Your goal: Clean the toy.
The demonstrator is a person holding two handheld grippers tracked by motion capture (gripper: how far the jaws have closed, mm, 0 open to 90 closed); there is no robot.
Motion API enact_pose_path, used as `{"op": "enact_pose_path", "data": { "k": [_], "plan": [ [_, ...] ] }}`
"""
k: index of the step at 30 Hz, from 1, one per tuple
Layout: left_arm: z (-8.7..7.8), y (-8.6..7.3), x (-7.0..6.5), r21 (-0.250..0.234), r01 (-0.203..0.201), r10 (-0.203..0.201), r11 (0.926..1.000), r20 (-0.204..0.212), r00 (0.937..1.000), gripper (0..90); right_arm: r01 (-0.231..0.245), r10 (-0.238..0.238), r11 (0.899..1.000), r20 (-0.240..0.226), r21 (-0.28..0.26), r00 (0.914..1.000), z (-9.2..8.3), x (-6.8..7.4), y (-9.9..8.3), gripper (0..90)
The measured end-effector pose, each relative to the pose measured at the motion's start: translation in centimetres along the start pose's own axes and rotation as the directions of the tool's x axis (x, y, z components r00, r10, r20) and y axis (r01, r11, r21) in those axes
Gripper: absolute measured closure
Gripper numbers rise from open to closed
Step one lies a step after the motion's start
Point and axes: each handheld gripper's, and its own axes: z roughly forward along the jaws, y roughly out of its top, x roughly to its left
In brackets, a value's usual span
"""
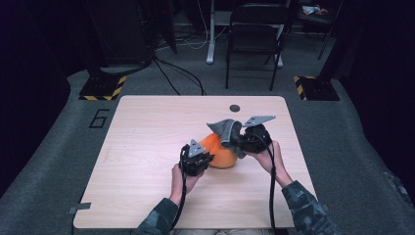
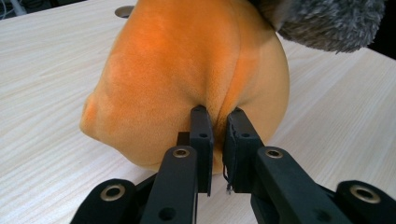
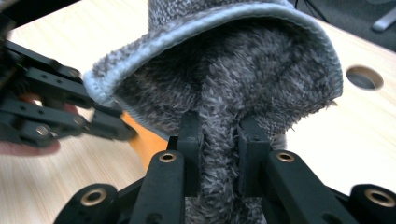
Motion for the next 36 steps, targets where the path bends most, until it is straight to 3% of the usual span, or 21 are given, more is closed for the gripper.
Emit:
{"op": "enact_pose_path", "data": {
  "k": [5,11,16,26,32,36],
  "plan": [
    [0.2,-0.3,0.3,0.009,0.012,-0.012,0.9999,0.009,0.9999,82.4,0.005,-0.005,0.999,0.000,0.036,1.0000,1.5,0.3,-0.4,74.7],
    [0.3,-0.5,0.5,0.015,0.011,-0.012,0.9998,0.008,0.9999,81.8,0.022,-0.023,0.996,0.014,0.082,0.9996,2.1,-0.4,-1.0,74.5],
    [0.4,-0.6,0.8,0.012,0.028,-0.028,0.9995,0.013,0.9995,81.1,0.005,-0.008,0.993,0.023,0.119,0.9997,2.4,-1.4,-1.7,74.3],
    [0.4,-0.8,1.0,0.013,0.035,-0.035,0.9993,0.013,0.9993,80.8,-0.079,0.065,0.968,0.065,0.238,0.9958,4.1,-3.7,-3.7,74.2],
    [0.4,-0.8,0.9,0.009,0.029,-0.029,0.9996,0.007,0.9996,80.7,-0.098,0.074,0.951,0.093,0.294,0.9929,5.0,-4.3,-4.6,74.3],
    [0.4,-0.8,1.0,0.006,0.039,-0.039,0.9992,0.006,0.9992,80.6,-0.064,0.039,0.968,0.109,0.243,0.9933,4.1,-4.0,-3.8,74.9]
  ]
}}
